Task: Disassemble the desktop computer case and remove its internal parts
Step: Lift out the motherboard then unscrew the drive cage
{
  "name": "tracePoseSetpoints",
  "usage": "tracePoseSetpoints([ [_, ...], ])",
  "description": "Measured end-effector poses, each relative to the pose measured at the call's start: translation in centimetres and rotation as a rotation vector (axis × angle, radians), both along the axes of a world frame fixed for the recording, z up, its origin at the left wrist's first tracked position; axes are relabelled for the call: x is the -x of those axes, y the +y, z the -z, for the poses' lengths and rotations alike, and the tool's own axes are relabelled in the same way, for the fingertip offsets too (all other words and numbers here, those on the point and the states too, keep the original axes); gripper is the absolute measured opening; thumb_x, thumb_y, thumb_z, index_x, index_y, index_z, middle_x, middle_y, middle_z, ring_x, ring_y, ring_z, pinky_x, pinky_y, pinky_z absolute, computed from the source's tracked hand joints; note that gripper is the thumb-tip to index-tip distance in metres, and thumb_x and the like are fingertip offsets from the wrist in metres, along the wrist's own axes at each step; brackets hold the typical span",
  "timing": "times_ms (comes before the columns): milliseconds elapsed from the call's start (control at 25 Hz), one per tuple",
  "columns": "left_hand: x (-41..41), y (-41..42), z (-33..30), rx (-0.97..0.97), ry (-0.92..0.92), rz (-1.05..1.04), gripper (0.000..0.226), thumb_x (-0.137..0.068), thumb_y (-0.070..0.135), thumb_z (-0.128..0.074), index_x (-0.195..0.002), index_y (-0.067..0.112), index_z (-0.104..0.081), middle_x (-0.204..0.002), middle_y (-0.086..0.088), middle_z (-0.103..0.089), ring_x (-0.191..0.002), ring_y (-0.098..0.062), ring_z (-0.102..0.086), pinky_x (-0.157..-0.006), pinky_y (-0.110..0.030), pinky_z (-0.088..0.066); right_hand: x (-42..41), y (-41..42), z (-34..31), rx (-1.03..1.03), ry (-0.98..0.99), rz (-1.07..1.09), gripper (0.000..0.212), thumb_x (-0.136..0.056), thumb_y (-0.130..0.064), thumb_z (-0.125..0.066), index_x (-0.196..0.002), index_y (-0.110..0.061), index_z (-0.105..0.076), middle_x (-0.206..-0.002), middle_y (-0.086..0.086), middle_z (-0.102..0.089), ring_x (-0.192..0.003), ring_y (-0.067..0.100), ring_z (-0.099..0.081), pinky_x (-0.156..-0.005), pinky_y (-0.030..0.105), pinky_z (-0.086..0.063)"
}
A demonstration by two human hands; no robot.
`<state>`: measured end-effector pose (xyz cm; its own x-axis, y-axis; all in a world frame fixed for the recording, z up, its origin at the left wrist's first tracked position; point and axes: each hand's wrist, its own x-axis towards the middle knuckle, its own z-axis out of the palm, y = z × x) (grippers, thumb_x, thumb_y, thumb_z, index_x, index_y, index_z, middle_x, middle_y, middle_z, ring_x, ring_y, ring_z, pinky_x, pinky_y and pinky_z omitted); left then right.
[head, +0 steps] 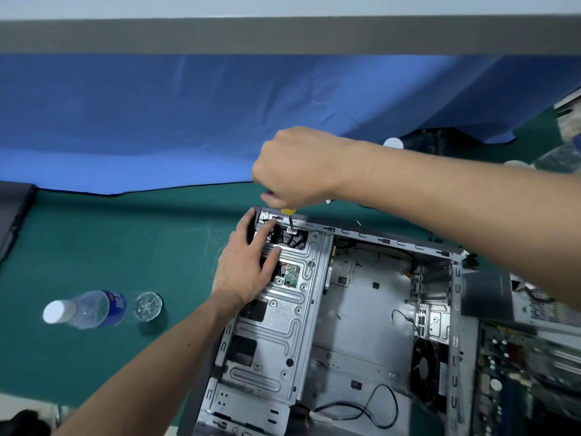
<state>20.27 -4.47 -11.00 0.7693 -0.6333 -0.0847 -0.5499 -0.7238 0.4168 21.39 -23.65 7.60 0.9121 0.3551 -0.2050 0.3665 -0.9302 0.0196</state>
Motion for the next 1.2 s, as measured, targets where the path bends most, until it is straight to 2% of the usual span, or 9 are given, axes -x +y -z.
tracePoseSetpoints([
  [160, 0.0, 0.0, 0.1, 0.003, -0.003, 0.0, 0.05, -0.095, 0.047, -0.05, -0.143, 0.037, -0.037, -0.16, 0.002, -0.013, -0.133, -0.024, -0.036, -0.092, -0.044, -0.047, 0.1, -2.0, -0.7, -0.211, 0.232, -0.021, 0.021, -0.085, -0.022, -0.067, -0.102, -0.02, -0.056, -0.09, -0.003, -0.05, -0.09, 0.023, -0.05, -0.063, 0.037, -0.042],
  [320, 0.0, 0.0, 0.2, 0.01, 0.009, -0.008, 0.05, -0.095, 0.047, -0.05, -0.143, 0.038, -0.037, -0.16, 0.004, -0.012, -0.135, -0.023, -0.034, -0.095, -0.045, -0.047, 0.7, -0.6, -0.7, 0.089, 0.087, 0.306, 0.05, -0.095, -0.058, -0.047, -0.076, -0.012, -0.044, -0.069, 0.002, -0.042, -0.064, 0.026, -0.041, -0.051, 0.032, -0.028],
  [440, -0.1, 0.1, 0.2, 0.019, 0.009, -0.001, 0.051, -0.095, 0.048, -0.049, -0.143, 0.038, -0.036, -0.16, 0.005, -0.011, -0.135, -0.022, -0.034, -0.095, -0.045, -0.047, 0.8, 0.1, -0.5, -0.023, 0.093, 0.07, 0.006, -0.096, -0.022, -0.049, -0.096, -0.016, -0.051, -0.086, 0.004, -0.047, -0.078, 0.026, -0.043, -0.058, 0.036, -0.036],
  [560, -0.1, 0.1, 0.2, 0.012, 0.008, 0.005, 0.052, -0.095, 0.048, -0.048, -0.144, 0.039, -0.035, -0.16, 0.003, -0.012, -0.135, -0.024, -0.035, -0.094, -0.045, -0.047, 1.0, -0.6, -1.1, -0.157, 0.309, 0.076, 0.024, -0.089, -0.023, -0.06, -0.11, -0.022, -0.049, -0.098, 0.0, -0.04, -0.091, 0.023, -0.04, -0.071, 0.043, -0.046],
  [680, -0.1, 0.1, 0.2, 0.012, 0.009, -0.008, 0.051, -0.095, 0.048, -0.049, -0.143, 0.039, -0.037, -0.16, 0.003, -0.013, -0.134, -0.023, -0.035, -0.094, -0.045, -0.048, 1.5, -0.3, -0.8, 0.084, 0.135, 0.34, 0.04, -0.098, -0.054, -0.043, -0.095, -0.014, -0.047, -0.073, 0.003, -0.038, -0.061, 0.022, -0.034, -0.055, 0.034, -0.031],
  [840, -0.1, 0.1, 0.2, 0.021, 0.007, -0.005, 0.05, -0.095, 0.048, -0.049, -0.143, 0.039, -0.037, -0.16, 0.005, -0.012, -0.136, -0.022, -0.034, -0.094, -0.045, -0.047, 1.3, -1.4, -0.6, -0.04, 0.082, 0.127, 0.006, -0.097, -0.014, -0.046, -0.099, -0.017, -0.043, -0.082, 0.004, -0.042, -0.076, 0.026, -0.043, -0.057, 0.037, -0.032],
  [880, -0.1, 0.1, 0.2, 0.021, 0.009, -0.006, 0.05, -0.095, 0.048, -0.05, -0.143, 0.039, -0.037, -0.16, 0.005, -0.011, -0.136, -0.022, -0.034, -0.094, -0.045, -0.047, 1.3, -1.5, -0.9, -0.118, 0.167, 0.074, 0.019, -0.091, -0.007, -0.05, -0.104, -0.019, -0.045, -0.093, 0.001, -0.042, -0.087, 0.025, -0.041, -0.061, 0.038, -0.036],
  [1080, 0.0, 0.0, 0.1, 0.017, 0.016, -0.004, 0.052, -0.095, 0.047, -0.05, -0.144, 0.039, -0.036, -0.16, 0.005, -0.011, -0.135, -0.022, -0.036, -0.094, -0.045, -0.048, 2.5, -0.1, -0.4, 0.083, 0.066, 0.346, 0.034, -0.098, -0.047, -0.049, -0.091, -0.014, -0.041, -0.077, 0.005, -0.042, -0.061, 0.022, -0.035, -0.048, 0.033, -0.025],
  [1200, 0.0, 0.0, 0.1, 0.022, 0.016, -0.01, 0.051, -0.095, 0.046, -0.051, -0.143, 0.038, -0.037, -0.16, 0.005, -0.011, -0.137, -0.021, -0.033, -0.095, -0.045, -0.046, 2.6, -0.3, 0.2, -0.017, -0.036, 0.228, 0.004, -0.095, -0.011, -0.046, -0.095, -0.016, -0.044, -0.088, 0.005, -0.051, -0.068, 0.024, -0.037, -0.053, 0.032, -0.024],
])
